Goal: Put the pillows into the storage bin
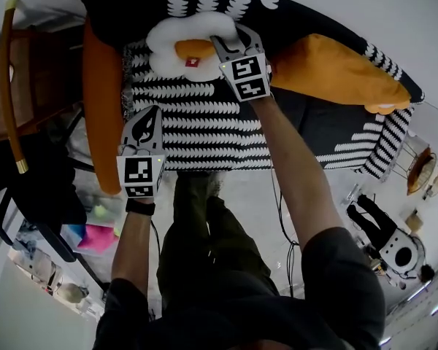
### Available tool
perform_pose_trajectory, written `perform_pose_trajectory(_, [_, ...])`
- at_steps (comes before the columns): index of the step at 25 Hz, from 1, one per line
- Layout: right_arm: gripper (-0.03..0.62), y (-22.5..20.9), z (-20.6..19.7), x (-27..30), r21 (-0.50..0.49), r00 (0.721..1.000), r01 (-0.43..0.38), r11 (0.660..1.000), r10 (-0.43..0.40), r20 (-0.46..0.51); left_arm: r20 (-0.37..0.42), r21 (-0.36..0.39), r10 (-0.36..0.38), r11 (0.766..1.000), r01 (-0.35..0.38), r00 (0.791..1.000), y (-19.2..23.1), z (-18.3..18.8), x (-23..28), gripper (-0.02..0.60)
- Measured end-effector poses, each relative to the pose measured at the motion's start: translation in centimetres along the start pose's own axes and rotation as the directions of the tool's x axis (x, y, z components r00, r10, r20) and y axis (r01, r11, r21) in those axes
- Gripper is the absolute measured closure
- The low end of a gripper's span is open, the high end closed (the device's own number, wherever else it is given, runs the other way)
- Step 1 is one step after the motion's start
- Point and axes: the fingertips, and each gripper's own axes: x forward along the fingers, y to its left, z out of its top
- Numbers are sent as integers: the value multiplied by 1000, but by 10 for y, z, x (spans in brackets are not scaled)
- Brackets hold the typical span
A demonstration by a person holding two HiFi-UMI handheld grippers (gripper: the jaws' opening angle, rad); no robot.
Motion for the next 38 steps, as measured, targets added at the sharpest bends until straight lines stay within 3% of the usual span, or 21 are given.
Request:
perform_pose_trajectory(5, [500, 17, 9, -34, 4, 999, 16, 1000, -16, 31, -4, 8, -6, 1000, 6, 1000, -7, 5, -15, 578])
perform_pose_trajectory(10, [508, 47, 30, -97, -29, 998, 32, 999, -30, 61, 11, 23, -2, 1000, 1, 1000, -15, 30, -42, 577])
perform_pose_trajectory(13, [508, 51, 43, -137, 1, 995, 68, 998, -68, 78, 24, 35, -4, 999, 4, 1000, -19, 45, -55, 577])
perform_pose_trajectory(18, [507, 40, 55, -213, 101, 986, 120, 988, -130, 107, 41, 70, -46, 997, 43, 998, -44, 72, -74, 577])
perform_pose_trajectory(22, [507, 6, 55, -281, 161, 963, 226, 961, -245, 113, 47, 126, -124, 985, 117, 991, -84, 97, -71, 577])
perform_pose_trajectory(29, [507, -55, 13, -402, 260, 896, 398, 880, -434, 95, 48, 259, -275, 932, 255, 960, -187, 139, -55, 578])
perform_pose_trajectory(38, [505, -118, -112, -559, 426, 743, 604, 674, -670, 7, -19, 421, -439, 811, 406, 898, -347, 146, -28, 578])
